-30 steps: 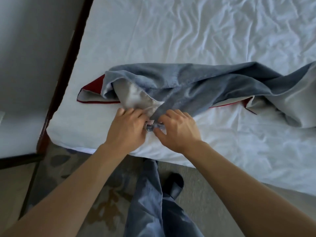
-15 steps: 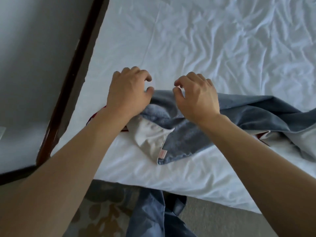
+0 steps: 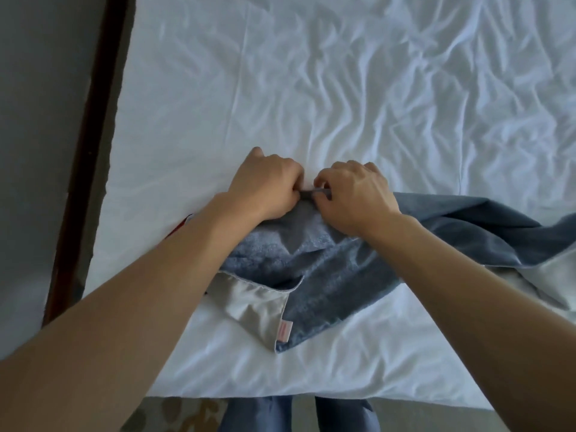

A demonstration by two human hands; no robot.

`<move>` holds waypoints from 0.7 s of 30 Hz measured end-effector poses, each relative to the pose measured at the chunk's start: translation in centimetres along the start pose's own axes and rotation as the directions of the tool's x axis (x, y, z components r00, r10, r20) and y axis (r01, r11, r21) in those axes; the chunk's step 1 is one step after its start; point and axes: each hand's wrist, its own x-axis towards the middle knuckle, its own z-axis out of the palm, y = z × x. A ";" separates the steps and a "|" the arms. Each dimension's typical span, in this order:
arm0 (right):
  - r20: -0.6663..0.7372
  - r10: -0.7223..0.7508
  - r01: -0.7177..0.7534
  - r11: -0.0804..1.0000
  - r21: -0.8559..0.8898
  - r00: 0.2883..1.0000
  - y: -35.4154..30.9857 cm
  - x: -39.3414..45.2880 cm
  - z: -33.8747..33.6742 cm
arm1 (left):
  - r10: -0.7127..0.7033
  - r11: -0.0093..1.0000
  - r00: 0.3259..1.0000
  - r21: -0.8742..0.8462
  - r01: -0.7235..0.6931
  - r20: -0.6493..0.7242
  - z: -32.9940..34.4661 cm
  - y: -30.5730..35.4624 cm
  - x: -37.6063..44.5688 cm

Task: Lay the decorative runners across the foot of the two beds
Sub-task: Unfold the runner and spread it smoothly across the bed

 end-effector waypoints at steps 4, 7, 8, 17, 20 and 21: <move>-0.076 -0.005 0.001 0.998 -0.060 0.997 1.2 0.4 -1.6 | 0.065 0.998 0.978 0.041 -0.058 -0.196 -2.4 0.0 0.9; -0.195 0.013 -0.025 0.998 -0.060 0.981 1.7 0.9 -2.6 | 0.094 0.995 0.954 0.046 -0.084 -0.286 -3.5 0.7 0.8; -0.179 0.001 -0.011 0.998 -0.056 0.984 1.9 0.7 -2.7 | 0.093 0.996 0.961 0.033 -0.088 -0.261 -3.5 1.1 0.5; 0.090 -0.209 0.210 0.978 0.002 0.974 2.4 -6.4 -0.8 | 0.077 0.992 0.972 0.082 -0.097 0.221 1.0 6.1 -5.1; 0.029 -0.202 0.202 0.979 0.004 0.979 2.7 -5.8 -1.0 | 0.086 0.988 0.962 0.105 -0.117 0.261 1.9 7.7 -6.7; 0.001 -0.204 0.204 0.979 0.010 0.979 2.9 -5.1 -1.2 | 0.085 0.990 0.960 0.089 -0.112 0.268 2.3 8.1 -7.1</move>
